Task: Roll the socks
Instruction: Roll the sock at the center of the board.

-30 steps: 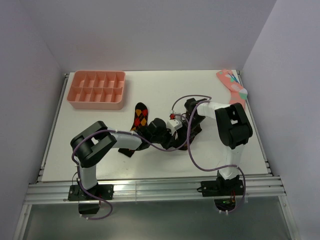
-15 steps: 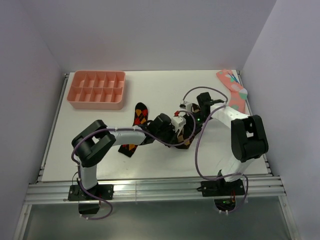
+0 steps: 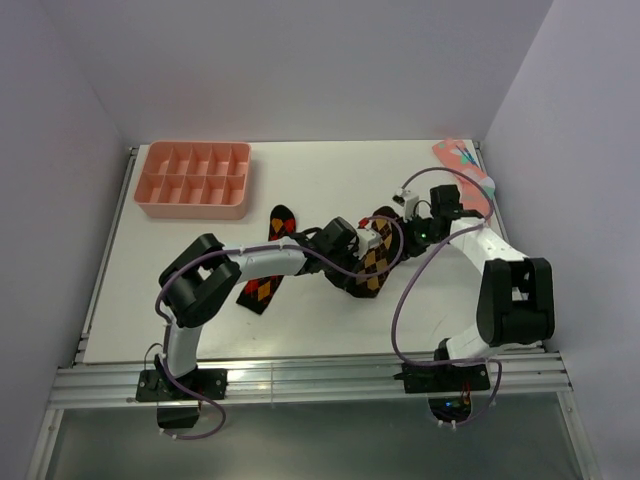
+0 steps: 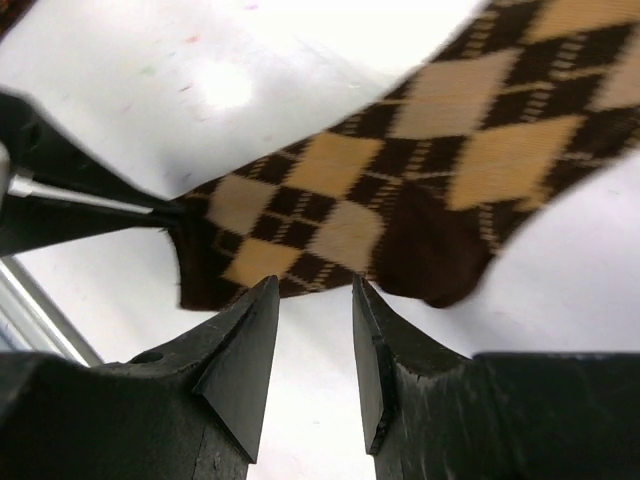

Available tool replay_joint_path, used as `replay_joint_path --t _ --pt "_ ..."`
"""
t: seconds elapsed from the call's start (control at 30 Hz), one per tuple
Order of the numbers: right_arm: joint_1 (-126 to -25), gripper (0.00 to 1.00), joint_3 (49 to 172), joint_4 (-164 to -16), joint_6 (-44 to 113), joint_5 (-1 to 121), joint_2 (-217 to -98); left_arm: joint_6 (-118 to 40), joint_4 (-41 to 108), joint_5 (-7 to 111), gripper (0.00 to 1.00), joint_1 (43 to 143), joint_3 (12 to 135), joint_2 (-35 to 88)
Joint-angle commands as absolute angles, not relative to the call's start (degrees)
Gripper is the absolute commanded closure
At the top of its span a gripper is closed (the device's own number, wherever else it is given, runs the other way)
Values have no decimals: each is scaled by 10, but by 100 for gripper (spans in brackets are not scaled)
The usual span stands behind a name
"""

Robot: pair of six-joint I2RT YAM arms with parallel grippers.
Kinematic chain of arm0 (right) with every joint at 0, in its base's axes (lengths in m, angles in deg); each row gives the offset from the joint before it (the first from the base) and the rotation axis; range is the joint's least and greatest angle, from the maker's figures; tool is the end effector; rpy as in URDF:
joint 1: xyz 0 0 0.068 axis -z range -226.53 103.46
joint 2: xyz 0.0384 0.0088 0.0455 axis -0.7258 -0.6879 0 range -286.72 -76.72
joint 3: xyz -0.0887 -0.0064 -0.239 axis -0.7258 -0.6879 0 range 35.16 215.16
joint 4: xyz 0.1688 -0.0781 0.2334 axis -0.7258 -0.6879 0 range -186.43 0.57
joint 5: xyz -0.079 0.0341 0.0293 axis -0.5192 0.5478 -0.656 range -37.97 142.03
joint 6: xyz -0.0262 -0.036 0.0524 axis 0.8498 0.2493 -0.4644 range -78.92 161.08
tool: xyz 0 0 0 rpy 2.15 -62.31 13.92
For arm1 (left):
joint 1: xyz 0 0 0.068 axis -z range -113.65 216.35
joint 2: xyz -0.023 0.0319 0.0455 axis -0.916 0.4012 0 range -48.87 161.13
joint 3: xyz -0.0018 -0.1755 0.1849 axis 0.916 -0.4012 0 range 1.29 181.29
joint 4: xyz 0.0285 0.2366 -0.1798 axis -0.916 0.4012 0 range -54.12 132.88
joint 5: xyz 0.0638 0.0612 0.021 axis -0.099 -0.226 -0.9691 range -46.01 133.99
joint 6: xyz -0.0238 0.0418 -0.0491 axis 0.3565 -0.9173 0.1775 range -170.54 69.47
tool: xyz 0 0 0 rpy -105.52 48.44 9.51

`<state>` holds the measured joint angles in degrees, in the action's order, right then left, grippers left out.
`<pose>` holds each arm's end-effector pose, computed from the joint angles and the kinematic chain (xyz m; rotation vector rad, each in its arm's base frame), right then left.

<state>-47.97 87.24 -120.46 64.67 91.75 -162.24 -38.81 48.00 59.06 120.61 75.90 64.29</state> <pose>0.3203 0.0436 0.1465 -0.7340 2.3721 0.7697 0.2553 -0.3794 0.1103 1.0543 2.3711 -0.7918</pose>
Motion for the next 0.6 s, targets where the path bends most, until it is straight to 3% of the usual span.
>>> replay_joint_path --t 0.0,0.37,0.57 --pt "-470 57 895 -1159 594 875 -1641 -385 506 585 99 1210 776 643" --pt "-482 62 996 -1183 522 711 -1757 -373 488 576 100 1210 775 649" --pt "-514 63 1027 -1193 509 680 -1807 -372 485 569 100 1210 778 648"
